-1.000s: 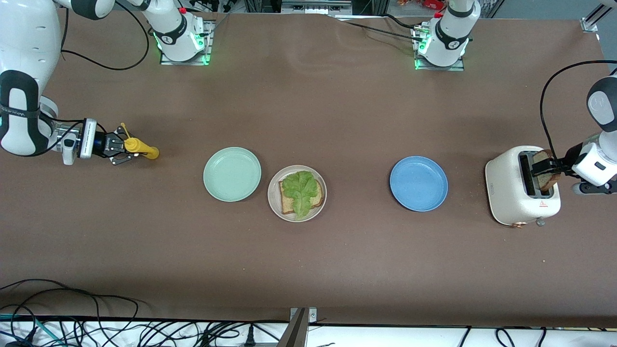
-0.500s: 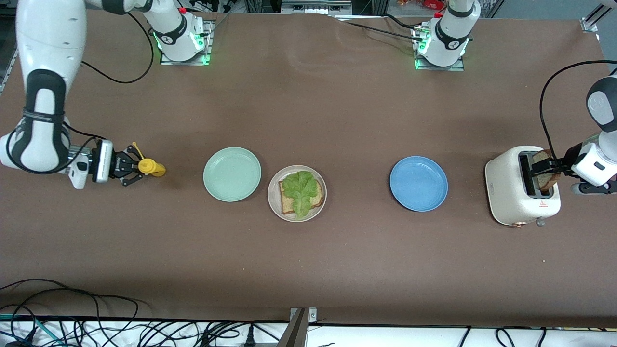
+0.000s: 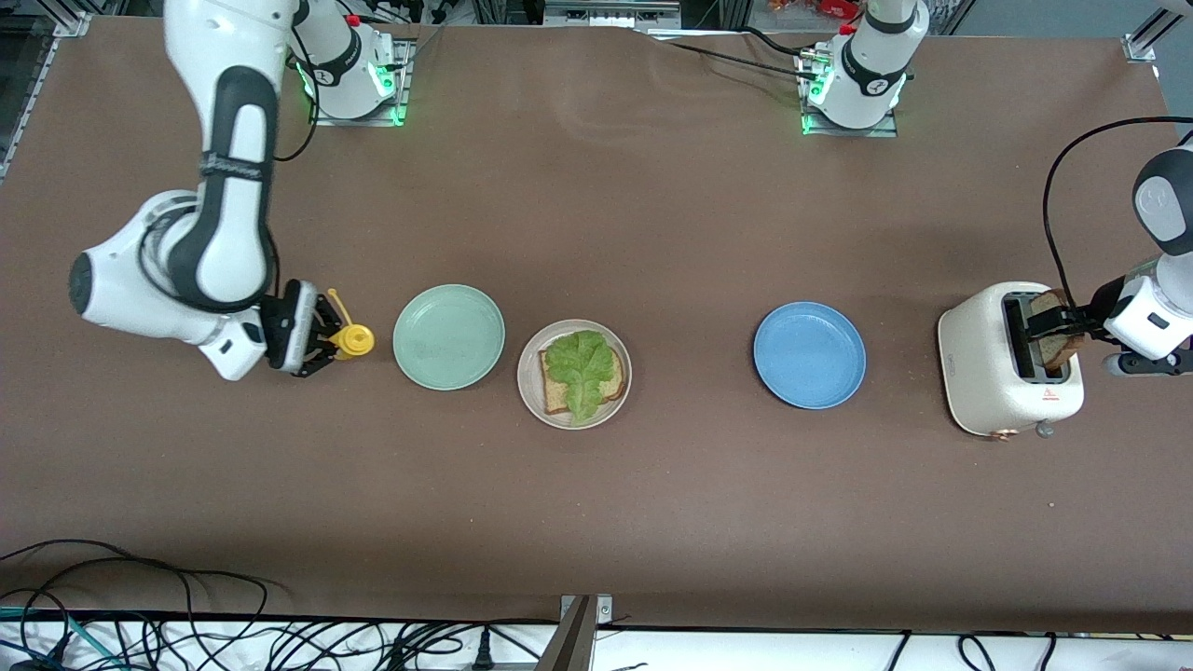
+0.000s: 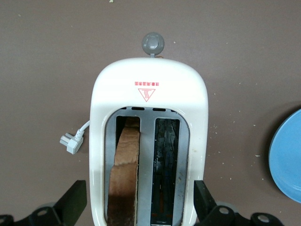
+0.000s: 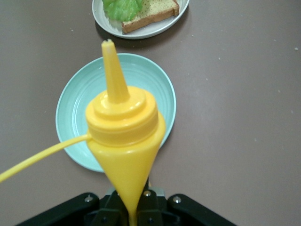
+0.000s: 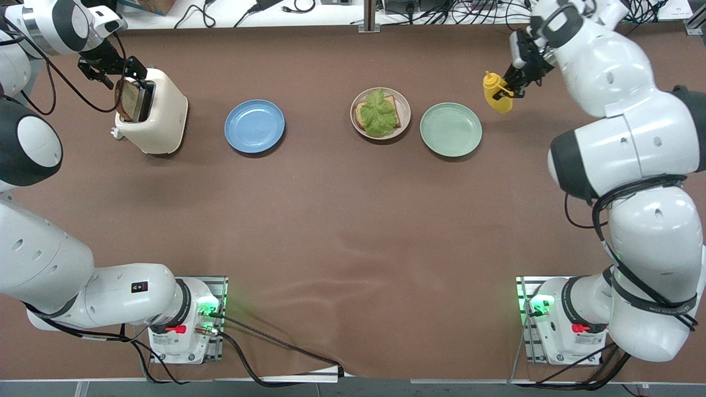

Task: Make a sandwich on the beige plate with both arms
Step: 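Lift the yellow bottle and carry it toward the beige plate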

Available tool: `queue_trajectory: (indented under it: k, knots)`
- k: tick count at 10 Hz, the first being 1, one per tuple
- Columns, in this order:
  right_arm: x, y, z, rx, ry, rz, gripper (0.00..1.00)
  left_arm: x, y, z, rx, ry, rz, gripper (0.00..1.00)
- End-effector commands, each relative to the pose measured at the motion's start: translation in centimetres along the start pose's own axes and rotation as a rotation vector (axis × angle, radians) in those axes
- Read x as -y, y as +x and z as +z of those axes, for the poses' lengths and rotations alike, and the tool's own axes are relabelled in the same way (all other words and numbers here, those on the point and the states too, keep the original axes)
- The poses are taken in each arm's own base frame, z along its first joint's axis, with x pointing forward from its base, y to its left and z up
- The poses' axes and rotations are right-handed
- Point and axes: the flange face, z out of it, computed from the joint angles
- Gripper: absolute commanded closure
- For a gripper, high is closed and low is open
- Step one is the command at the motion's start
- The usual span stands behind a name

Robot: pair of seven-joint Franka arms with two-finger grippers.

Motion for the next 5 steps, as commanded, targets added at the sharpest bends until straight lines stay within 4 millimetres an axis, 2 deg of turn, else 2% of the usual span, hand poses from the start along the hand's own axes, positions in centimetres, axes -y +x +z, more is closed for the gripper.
queue_trajectory:
  k: [1,3,5]
  knots:
    - [2.0,6.2,0.5,0.158,-0.059,0.001,1.0,0.1,-0.5,-0.4,-0.007,0.02,0.011,0.0]
    - [4.3,12.3,2.5,0.314,-0.127,-0.013,1.0,0.1,-0.5,-0.3,-0.006,0.019,0.011,0.0]
    - [7.7,17.9,5.3,0.45,-0.213,0.003,1.0,0.1,-0.5,-0.1,-0.003,0.019,0.012,0.0]
